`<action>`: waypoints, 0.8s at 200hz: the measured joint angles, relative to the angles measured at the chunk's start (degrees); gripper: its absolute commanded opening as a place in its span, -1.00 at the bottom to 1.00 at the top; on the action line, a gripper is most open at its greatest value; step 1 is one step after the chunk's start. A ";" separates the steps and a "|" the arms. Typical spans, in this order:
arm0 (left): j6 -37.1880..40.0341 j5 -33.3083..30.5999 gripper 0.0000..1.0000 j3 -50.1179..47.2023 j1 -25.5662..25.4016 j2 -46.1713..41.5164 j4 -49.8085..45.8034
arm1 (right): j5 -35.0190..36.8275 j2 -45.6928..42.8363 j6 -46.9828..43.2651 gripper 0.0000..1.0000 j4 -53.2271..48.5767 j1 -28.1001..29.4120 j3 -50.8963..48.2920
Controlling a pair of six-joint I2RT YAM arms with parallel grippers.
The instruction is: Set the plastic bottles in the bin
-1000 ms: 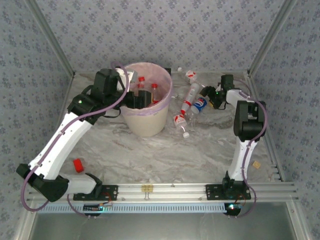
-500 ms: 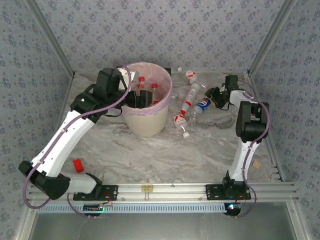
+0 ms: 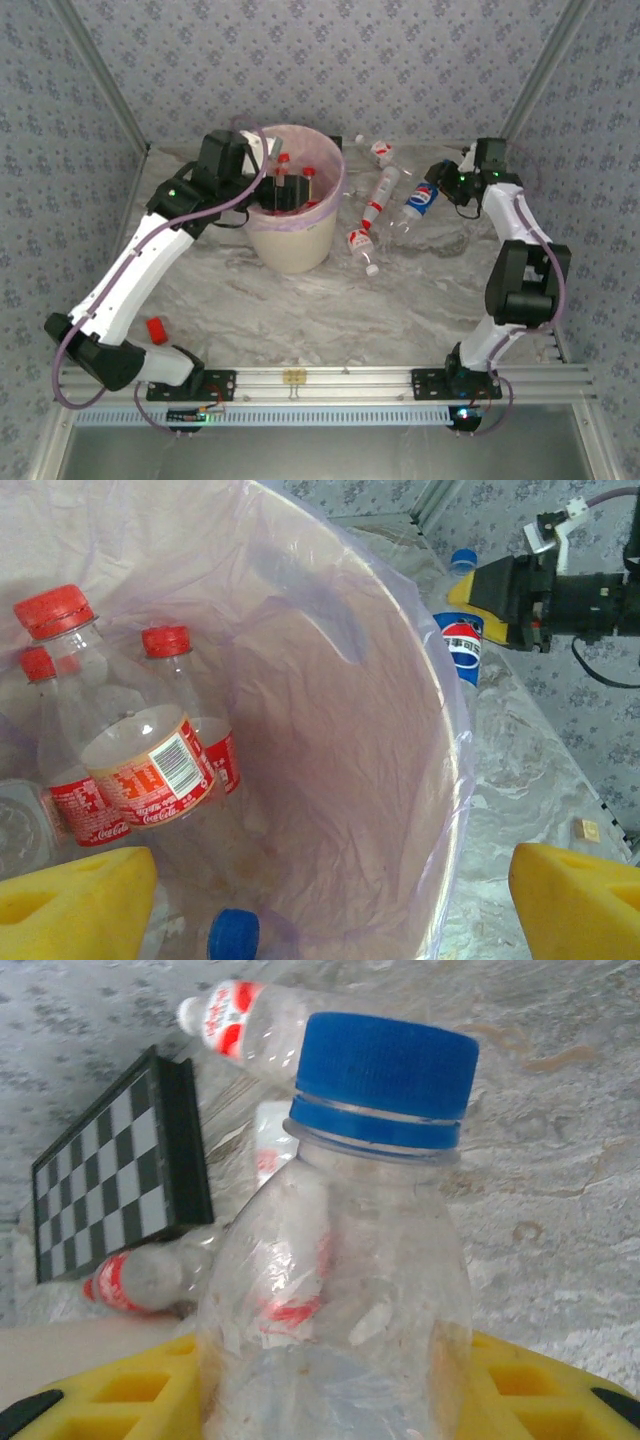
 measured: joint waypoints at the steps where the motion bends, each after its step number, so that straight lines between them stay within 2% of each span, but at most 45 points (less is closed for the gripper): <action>1: -0.09 0.09 0.84 0.07 0.00 0.04 0.00 | -0.09 -0.13 -0.07 -0.08 -0.07 0.00 -0.02; 51: -2.95 10.23 0.87 2.03 0.00 3.08 4.00 | -10.03 -10.32 -2.67 -0.09 -2.95 1.38 -0.17; 87: -4.83 17.00 0.90 4.87 -0.90 6.69 6.69 | -14.53 -19.76 -4.17 -0.09 -2.36 7.74 -0.17; 115: -5.05 20.06 0.91 7.19 -3.28 9.25 8.02 | -17.00 -25.59 -3.69 -0.10 0.00 12.20 -0.17; 160: -5.22 23.02 0.75 10.25 -7.23 13.70 9.81 | -17.84 -27.54 -1.88 -0.11 3.04 16.83 -0.17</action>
